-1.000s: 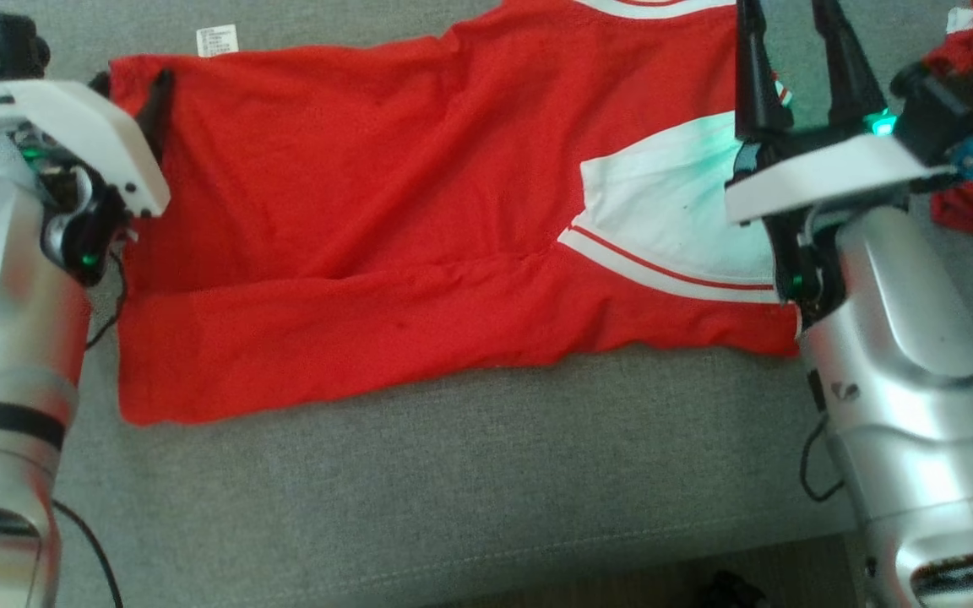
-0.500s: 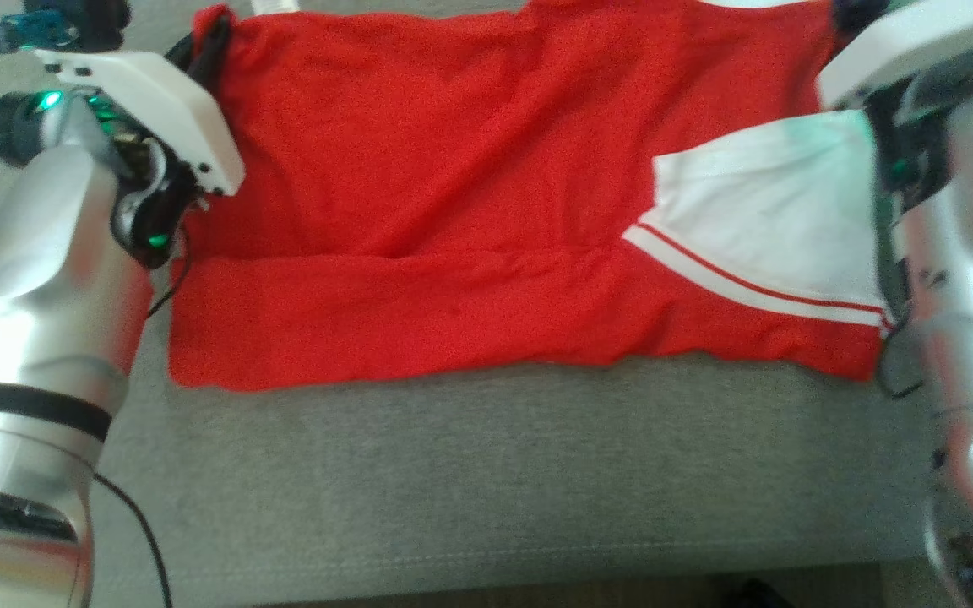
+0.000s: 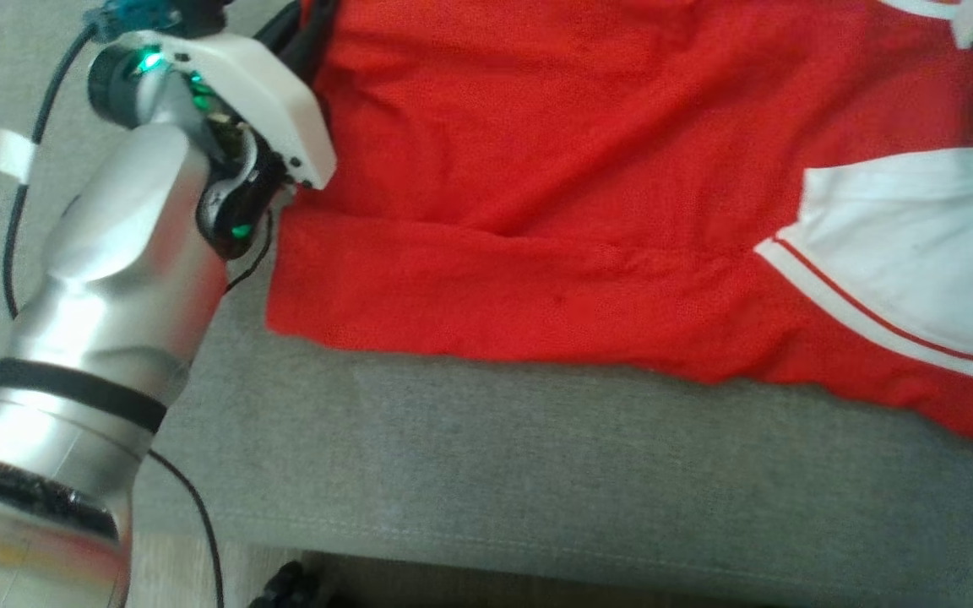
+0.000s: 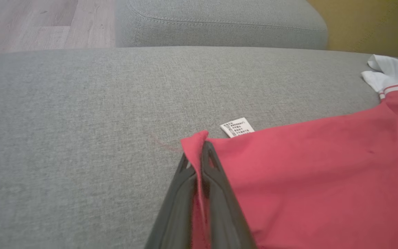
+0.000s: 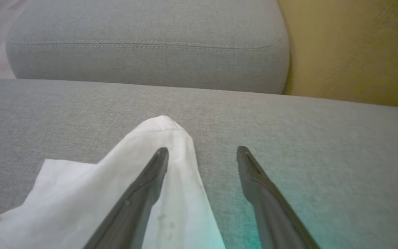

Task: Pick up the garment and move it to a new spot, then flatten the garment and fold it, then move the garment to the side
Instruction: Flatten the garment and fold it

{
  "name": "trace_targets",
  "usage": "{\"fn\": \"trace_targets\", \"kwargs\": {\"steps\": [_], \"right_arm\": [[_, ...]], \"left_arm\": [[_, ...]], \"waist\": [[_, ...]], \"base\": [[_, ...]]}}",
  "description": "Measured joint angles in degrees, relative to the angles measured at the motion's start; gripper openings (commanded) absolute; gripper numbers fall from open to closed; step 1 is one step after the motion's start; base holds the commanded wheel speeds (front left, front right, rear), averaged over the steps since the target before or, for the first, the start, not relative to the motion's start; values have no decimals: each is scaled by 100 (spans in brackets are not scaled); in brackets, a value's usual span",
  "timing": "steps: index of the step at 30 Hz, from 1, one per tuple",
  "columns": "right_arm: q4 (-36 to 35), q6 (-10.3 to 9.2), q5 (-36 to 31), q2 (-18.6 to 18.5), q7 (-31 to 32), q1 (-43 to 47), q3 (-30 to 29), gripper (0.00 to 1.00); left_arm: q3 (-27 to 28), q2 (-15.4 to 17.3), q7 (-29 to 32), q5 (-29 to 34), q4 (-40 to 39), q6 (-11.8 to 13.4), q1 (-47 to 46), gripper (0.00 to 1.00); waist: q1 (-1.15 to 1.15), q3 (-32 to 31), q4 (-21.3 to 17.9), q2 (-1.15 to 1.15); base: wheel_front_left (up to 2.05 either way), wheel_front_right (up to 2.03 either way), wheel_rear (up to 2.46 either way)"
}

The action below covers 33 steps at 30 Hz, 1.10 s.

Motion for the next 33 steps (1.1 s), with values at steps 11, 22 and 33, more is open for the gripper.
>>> {"fn": "trace_targets", "kwargs": {"steps": [11,22,33], "right_arm": [[430,0,-303,15,411,-444,14,38],[325,0,-519,15,-720,-463,-347,0],[403,0,-553,170,-1720,-464,-749,0]], "left_arm": [[-393,-83,-267,-256,91,0,-159,0],[-468,-82,-855,-368,385,1,-387,0],[276,-14,-1053,76,-116,255,-462,0]], "waist": [[0,183,205,0],[0,64,95,0],[0,-206,-111,0]], "base": [[0,0,0],[0,0,0],[0,0,0]]}}
